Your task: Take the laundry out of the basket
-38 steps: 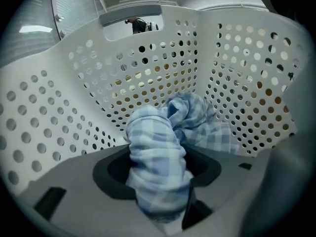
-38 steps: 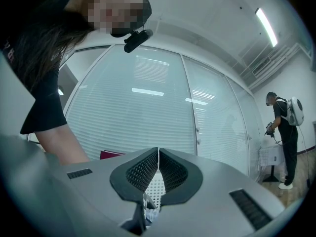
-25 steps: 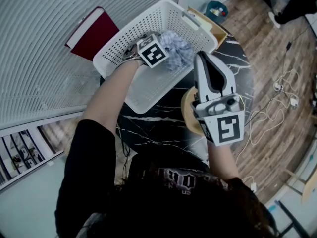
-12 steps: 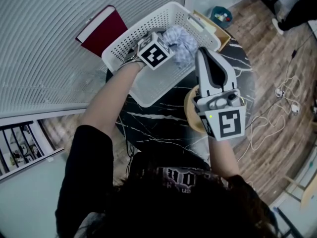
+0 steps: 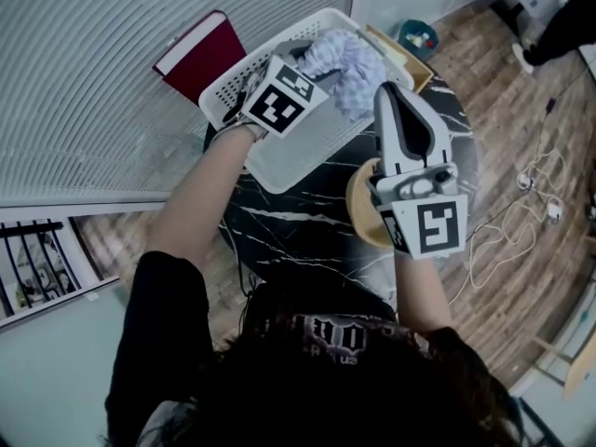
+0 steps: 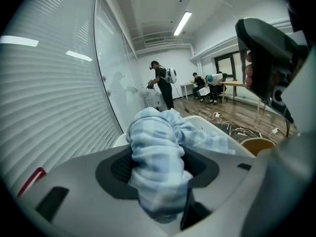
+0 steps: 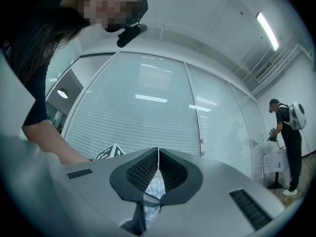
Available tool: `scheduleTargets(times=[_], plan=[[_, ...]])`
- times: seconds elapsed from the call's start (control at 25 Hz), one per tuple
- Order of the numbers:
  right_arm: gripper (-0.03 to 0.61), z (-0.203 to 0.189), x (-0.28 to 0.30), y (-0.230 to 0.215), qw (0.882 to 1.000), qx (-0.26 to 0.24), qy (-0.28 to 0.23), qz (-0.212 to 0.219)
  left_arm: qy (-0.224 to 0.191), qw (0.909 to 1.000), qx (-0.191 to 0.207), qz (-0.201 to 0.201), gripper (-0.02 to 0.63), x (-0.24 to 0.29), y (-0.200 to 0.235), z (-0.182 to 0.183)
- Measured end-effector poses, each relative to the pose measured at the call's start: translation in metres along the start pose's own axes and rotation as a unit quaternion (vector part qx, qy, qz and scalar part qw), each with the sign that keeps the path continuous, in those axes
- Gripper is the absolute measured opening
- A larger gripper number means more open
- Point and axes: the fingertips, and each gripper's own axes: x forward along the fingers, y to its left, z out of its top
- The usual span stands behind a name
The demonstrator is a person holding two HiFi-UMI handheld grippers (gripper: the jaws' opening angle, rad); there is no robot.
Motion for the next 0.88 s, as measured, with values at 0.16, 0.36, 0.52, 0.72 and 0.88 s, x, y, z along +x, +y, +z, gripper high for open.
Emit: scheduleTargets(times=[0.16,0.36,0.52,0.72,0.88], plan=[[0.028,0.010,-0.003,0.003,1.000,-0.002,-0.006,0.003,-0.035,0.9992,0.000,0.020,0.230,-0.034,0.000,0.028],[0.028,0.021,-0.006,0.013,1.000,0.000,-0.016,0.015,-0.071,0.9968,0.006,0.037,0.230,-0.069,-0.015,0.046],[0.029,0.029,-0.008,0.021,0.999,0.001,-0.024,0.025,-0.100,0.9939,0.000,0.047,0.230,-0.097,-0.026,0.060],[0.028,0.044,-0.016,0.029,0.999,-0.001,-0.041,0.035,-0.135,0.9877,-0.009,0.078,0.230,-0.132,-0.032,0.079],[0.028,0.060,-0.024,0.034,0.998,-0.002,-0.050,0.042,-0.146,0.9834,-0.014,0.107,0.230,-0.160,-0.032,0.086]])
